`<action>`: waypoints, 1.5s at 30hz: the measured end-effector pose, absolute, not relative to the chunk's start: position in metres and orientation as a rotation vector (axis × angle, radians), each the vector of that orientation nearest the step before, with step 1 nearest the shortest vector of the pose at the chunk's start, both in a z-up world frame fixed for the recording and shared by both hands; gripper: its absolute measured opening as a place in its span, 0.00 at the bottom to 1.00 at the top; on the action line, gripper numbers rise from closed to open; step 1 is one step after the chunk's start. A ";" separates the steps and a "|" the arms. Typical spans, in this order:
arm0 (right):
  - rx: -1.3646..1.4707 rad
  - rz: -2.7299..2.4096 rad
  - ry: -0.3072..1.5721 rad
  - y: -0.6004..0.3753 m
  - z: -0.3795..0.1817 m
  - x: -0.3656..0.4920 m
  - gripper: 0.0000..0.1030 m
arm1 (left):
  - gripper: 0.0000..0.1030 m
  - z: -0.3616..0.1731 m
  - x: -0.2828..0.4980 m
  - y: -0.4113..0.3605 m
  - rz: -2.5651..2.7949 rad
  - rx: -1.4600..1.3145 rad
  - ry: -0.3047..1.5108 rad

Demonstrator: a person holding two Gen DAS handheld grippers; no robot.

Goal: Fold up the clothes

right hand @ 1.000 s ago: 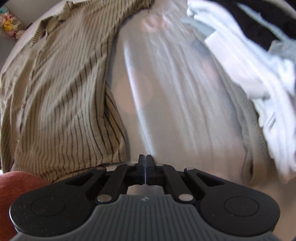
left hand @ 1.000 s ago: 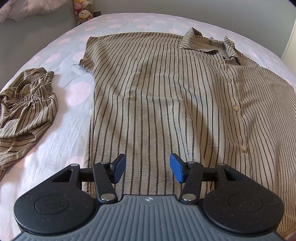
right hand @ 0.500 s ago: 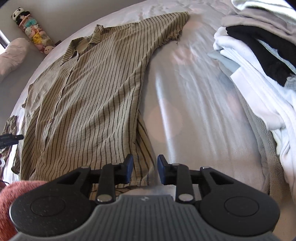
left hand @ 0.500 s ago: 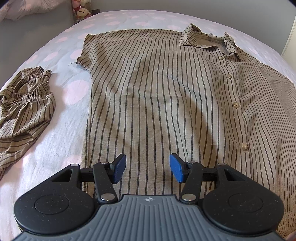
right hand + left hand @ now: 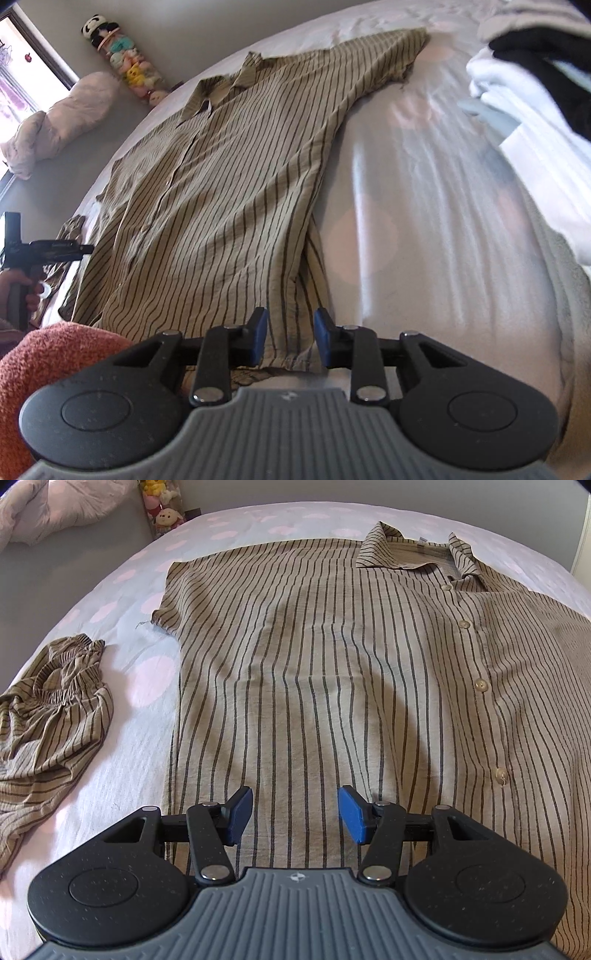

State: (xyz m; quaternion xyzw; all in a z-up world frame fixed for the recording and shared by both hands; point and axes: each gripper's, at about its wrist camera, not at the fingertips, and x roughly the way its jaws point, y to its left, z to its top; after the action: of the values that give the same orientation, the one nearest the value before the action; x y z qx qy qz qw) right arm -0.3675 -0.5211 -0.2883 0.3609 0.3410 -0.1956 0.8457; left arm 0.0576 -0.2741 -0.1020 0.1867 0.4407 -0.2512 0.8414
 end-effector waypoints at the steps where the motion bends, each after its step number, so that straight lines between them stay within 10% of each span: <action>1: 0.777 -0.393 0.725 -0.524 -0.291 -0.367 0.32 | 0.49 -0.102 0.057 -0.276 -0.530 0.403 0.927; 6: 0.805 -0.344 0.764 -0.529 -0.302 -0.358 0.31 | 0.49 -0.105 0.054 -0.281 -0.529 0.434 0.919; 9: 0.804 -0.346 0.757 -0.527 -0.304 -0.355 0.03 | 0.49 -0.103 0.055 -0.278 -0.531 0.418 0.914; 28: 0.853 -0.612 0.717 -0.536 -0.271 -0.387 0.01 | 0.49 -0.033 0.107 -0.221 -0.708 0.285 1.127; 45: 0.802 -0.734 0.740 -0.544 -0.270 -0.393 0.00 | 0.47 -0.100 0.138 -0.176 -0.613 0.339 1.482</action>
State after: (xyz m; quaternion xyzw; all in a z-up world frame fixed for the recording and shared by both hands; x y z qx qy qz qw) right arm -0.3933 -0.5439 -0.2705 0.3729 0.3439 -0.3413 0.7913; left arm 0.1383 -0.1763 -0.0996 0.1509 0.6606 -0.2735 0.6826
